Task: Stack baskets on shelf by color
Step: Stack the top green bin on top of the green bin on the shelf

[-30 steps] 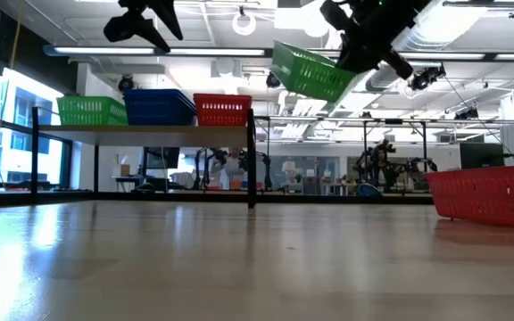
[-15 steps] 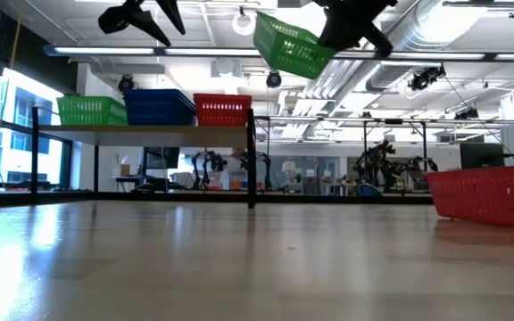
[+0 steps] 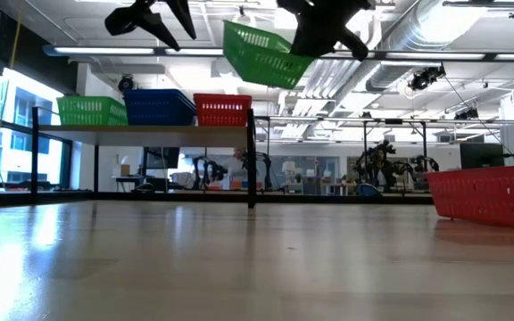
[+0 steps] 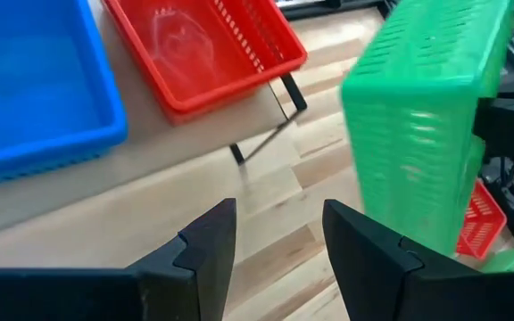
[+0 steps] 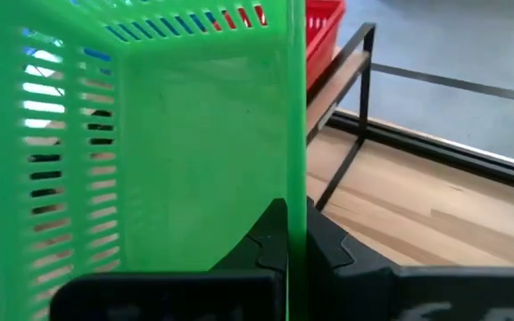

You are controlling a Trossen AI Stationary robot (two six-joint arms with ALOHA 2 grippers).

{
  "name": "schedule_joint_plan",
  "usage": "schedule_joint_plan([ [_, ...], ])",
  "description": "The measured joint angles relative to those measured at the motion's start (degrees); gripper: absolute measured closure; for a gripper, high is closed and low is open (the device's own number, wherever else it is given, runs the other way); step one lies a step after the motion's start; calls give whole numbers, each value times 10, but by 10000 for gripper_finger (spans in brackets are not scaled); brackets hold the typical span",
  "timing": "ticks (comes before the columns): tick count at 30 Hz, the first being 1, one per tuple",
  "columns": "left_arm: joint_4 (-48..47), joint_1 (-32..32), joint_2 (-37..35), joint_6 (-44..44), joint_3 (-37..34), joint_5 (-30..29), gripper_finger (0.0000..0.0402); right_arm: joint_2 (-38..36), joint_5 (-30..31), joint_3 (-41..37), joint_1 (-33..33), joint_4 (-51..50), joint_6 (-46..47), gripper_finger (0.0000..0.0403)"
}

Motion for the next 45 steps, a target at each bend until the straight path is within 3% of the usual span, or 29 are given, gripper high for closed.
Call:
schedule_joint_plan([
  [17,15,-61,42,-62,0,-29,241,80,13,8,4,6,3,403],
  [45,63,-40,126,-53,-1,-25,243,82,12,8,7,49,3,403],
])
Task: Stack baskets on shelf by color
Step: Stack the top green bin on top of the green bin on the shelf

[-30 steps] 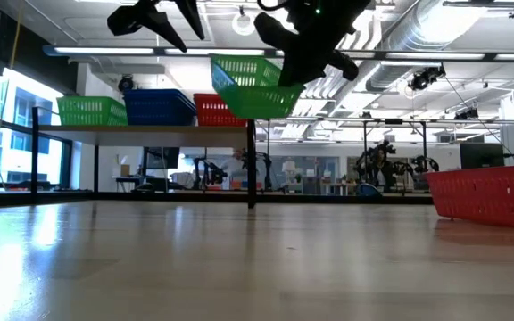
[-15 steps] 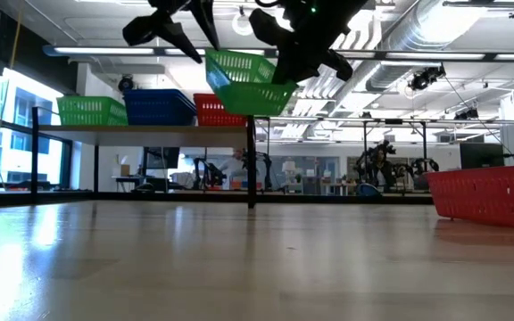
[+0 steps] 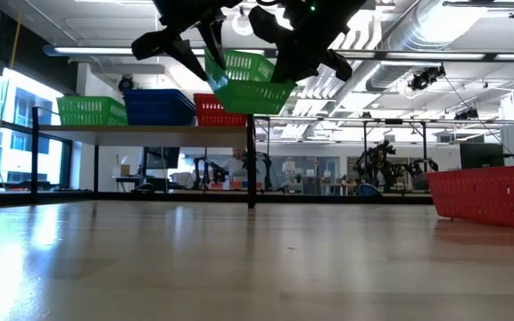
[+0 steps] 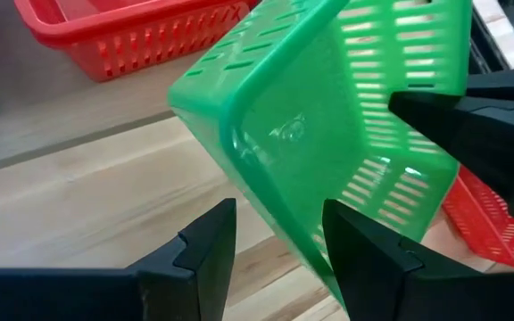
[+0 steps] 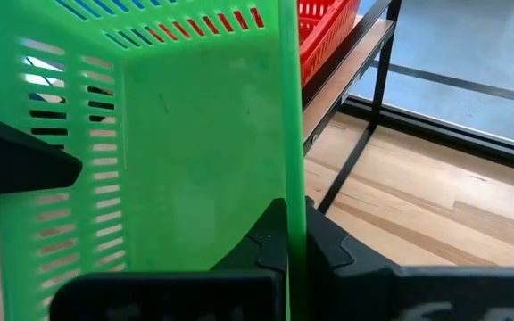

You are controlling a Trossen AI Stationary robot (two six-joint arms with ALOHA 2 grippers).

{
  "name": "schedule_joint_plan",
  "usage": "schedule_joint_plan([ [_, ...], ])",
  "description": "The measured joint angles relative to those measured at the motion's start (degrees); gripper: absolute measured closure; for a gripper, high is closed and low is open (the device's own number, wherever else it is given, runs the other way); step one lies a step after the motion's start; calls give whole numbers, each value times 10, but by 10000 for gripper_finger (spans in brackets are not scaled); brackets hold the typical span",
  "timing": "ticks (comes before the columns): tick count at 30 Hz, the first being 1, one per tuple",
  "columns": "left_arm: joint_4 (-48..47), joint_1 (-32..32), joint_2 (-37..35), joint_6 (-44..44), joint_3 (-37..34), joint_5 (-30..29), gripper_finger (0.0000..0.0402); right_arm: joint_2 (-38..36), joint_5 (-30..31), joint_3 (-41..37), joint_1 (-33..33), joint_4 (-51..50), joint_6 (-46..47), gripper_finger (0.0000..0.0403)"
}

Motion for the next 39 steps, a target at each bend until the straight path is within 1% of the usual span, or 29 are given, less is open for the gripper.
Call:
schedule_joint_plan([
  [2,0,0,1,1,0,0,251,0,0,0,0,0,0,403],
  [5,0,0,1,10,0,0,276,0,0,0,0,0,0,403],
  [13,5,1,1,44,0,-11,384,0,-2,0,0,0,3,403],
  [14,5,1,1,46,0,-14,391,0,-3,0,0,0,4,403],
  [22,5,0,1,61,0,-23,398,0,-21,-1,0,7,0,402],
  [25,2,0,1,65,0,-23,399,0,-43,-1,-1,8,-3,399],
  [27,0,0,1,73,0,-23,400,0,-66,-1,-6,7,0,387],
  [30,-2,0,1,81,0,-25,400,0,-96,-1,-13,8,0,351],
  [35,-16,0,0,92,0,-19,401,-5,-120,-1,-15,12,-1,276],
  [39,-38,0,-10,91,0,-10,401,-26,-135,-1,-15,13,-4,237],
])
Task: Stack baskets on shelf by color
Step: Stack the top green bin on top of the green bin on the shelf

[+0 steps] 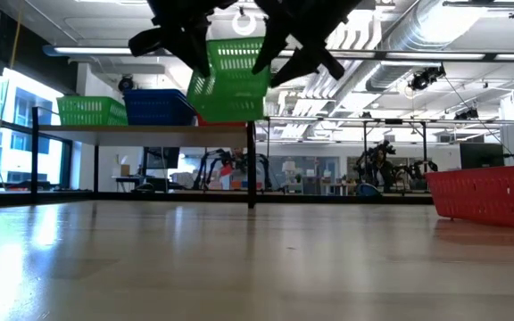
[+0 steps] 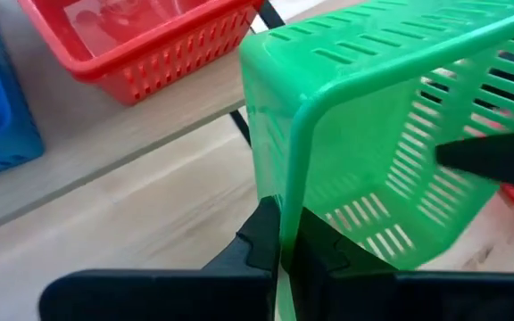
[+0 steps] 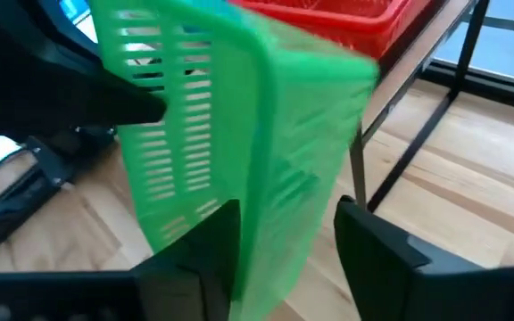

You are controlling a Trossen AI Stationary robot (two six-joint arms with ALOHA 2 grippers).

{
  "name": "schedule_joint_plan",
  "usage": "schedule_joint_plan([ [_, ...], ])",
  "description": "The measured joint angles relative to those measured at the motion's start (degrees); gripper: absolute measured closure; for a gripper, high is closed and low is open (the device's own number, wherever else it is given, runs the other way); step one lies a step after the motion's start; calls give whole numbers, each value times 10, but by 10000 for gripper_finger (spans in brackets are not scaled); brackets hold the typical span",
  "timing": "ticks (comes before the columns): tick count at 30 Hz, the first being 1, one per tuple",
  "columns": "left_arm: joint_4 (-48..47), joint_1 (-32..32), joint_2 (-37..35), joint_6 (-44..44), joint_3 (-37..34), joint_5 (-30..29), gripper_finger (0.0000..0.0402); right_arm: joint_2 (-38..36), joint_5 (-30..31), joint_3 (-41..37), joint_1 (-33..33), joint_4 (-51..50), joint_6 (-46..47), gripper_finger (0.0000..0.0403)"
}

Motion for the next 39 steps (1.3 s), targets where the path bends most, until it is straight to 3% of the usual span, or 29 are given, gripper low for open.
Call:
schedule_joint_plan([
  [12,-96,23,-78,2,1,24,401,-74,18,0,16,-8,-22,226],
  [27,-112,88,-210,36,1,23,401,-94,53,0,-7,-11,-53,226],
  [39,-141,204,-232,176,126,-11,401,-93,58,0,-60,-30,-86,226],
])
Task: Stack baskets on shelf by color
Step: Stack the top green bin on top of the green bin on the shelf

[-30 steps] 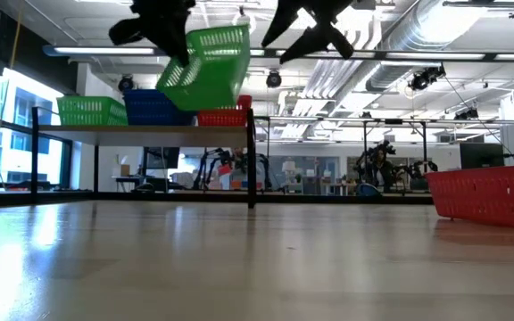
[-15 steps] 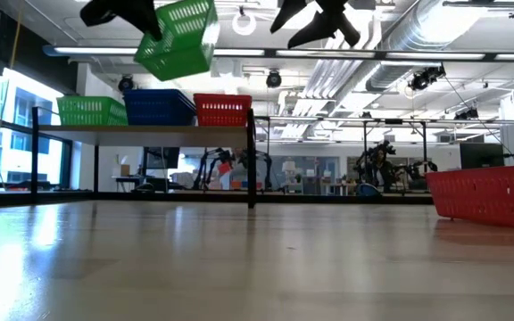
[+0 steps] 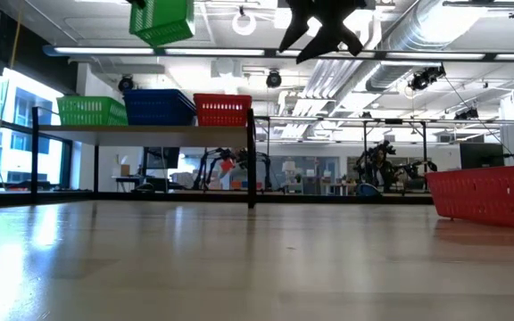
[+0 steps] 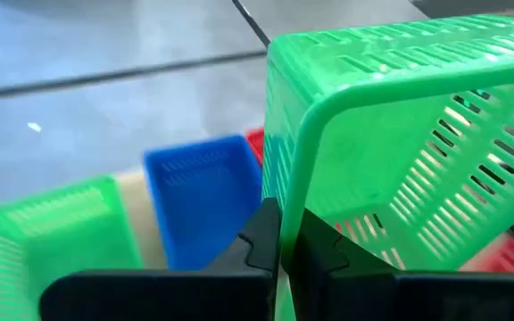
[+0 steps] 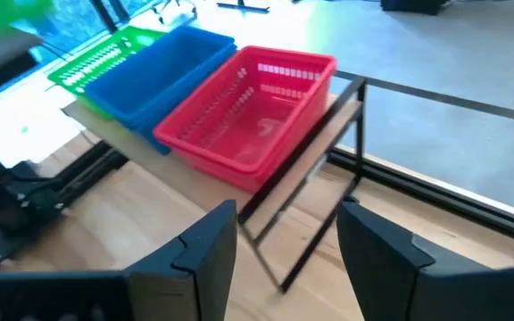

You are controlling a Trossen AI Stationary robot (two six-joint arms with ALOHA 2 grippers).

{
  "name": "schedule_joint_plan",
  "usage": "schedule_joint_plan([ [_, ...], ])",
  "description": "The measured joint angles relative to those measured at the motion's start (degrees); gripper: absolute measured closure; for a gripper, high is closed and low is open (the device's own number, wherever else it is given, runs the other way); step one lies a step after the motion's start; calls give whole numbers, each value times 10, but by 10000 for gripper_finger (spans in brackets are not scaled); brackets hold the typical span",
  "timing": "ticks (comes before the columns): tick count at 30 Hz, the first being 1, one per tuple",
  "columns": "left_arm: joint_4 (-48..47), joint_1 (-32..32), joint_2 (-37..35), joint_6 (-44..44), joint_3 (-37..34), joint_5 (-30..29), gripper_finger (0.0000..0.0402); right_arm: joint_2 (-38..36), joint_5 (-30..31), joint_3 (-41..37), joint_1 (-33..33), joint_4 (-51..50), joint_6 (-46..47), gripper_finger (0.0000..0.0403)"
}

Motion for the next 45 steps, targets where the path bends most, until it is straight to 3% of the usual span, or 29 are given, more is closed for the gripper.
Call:
schedule_joint_plan([
  [16,-65,225,20,159,118,7,401,0,0,0,-44,-49,0,226],
  [22,-91,283,68,171,175,62,401,0,-2,0,-55,-59,-21,226],
  [26,-127,307,103,162,214,74,401,0,-12,0,-70,-58,-65,226],
  [32,-212,325,143,123,269,99,401,2,-83,0,-98,-58,-133,226],
  [45,-224,366,156,89,271,156,401,3,-130,0,-113,-87,-228,226],
])
